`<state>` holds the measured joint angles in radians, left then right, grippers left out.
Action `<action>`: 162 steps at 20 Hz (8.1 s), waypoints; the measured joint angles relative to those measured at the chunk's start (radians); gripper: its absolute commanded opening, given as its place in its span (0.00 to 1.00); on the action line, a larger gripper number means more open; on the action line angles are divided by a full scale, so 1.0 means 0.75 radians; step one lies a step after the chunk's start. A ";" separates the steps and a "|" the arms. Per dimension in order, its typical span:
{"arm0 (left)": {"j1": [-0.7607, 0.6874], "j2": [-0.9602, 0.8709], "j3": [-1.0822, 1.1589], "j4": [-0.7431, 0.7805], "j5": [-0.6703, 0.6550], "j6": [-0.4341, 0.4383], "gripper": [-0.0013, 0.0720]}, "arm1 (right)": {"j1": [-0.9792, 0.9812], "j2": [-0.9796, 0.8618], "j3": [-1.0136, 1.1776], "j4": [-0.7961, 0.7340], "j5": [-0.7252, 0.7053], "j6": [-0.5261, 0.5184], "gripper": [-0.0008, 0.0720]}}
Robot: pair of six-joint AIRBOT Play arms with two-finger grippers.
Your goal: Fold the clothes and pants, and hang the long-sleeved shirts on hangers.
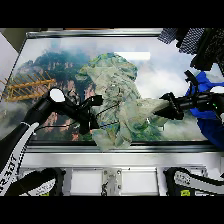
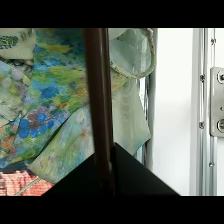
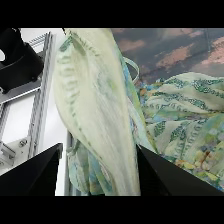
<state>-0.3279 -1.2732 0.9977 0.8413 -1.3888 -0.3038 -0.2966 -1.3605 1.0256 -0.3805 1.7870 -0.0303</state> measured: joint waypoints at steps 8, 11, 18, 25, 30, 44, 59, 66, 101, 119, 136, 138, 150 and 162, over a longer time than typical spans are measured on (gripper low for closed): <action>0.000 0.000 0.000 -0.005 0.002 0.001 0.03 | 0.001 0.000 0.000 0.001 0.000 0.000 0.71; 0.000 0.000 0.000 -0.001 -0.001 0.004 0.03 | 0.001 0.000 0.000 0.001 0.000 -0.001 0.04; 0.000 -0.001 0.000 0.001 0.002 0.002 0.03 | 0.001 -0.001 -0.001 0.004 0.000 -0.005 0.03; -0.001 -0.001 0.000 0.000 0.002 -0.001 0.03 | 0.001 -0.001 -0.001 0.002 -0.013 0.031 0.03; -0.003 0.001 0.005 -0.064 0.040 -0.008 0.64 | 0.005 -0.001 -0.002 -0.001 -0.020 0.055 0.03; 0.130 0.001 0.002 -0.001 -0.035 -0.409 0.64 | 0.001 -0.001 -0.002 0.025 -0.075 0.053 0.02; 0.339 0.486 -0.244 0.067 0.347 -1.239 0.64 | -0.001 0.138 -0.002 0.110 -0.328 0.081 0.02; -0.114 0.444 -0.483 0.037 0.737 -1.757 0.64 | 0.000 0.255 -0.002 0.212 -0.386 0.081 0.02; -0.405 0.063 -0.271 -0.072 1.099 -2.198 0.64 | 0.000 0.341 -0.002 0.244 -0.398 0.080 0.02; -0.498 -0.032 -0.271 -0.221 1.098 -2.228 0.60 | 0.001 0.341 -0.002 0.244 -0.398 0.080 0.02; -0.117 0.197 -0.271 -0.028 0.877 -2.120 0.03 | -0.007 0.446 -0.002 0.245 -0.416 0.279 0.02; 0.036 0.277 -0.271 0.042 0.767 -2.087 0.03 | -0.007 0.476 -0.002 0.245 -0.396 0.312 0.02; 0.446 0.457 -0.161 0.138 0.536 -1.895 0.03 | -0.005 0.547 -0.008 0.197 -0.247 0.357 0.02; 0.418 0.393 0.062 0.265 0.314 -1.831 0.03 | -0.005 0.592 -0.154 0.370 -0.362 0.258 0.02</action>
<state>-0.0143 -0.9787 1.0443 1.0401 -1.1530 -1.6772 -0.3000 -0.9169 0.9104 -0.1028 1.5158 0.1631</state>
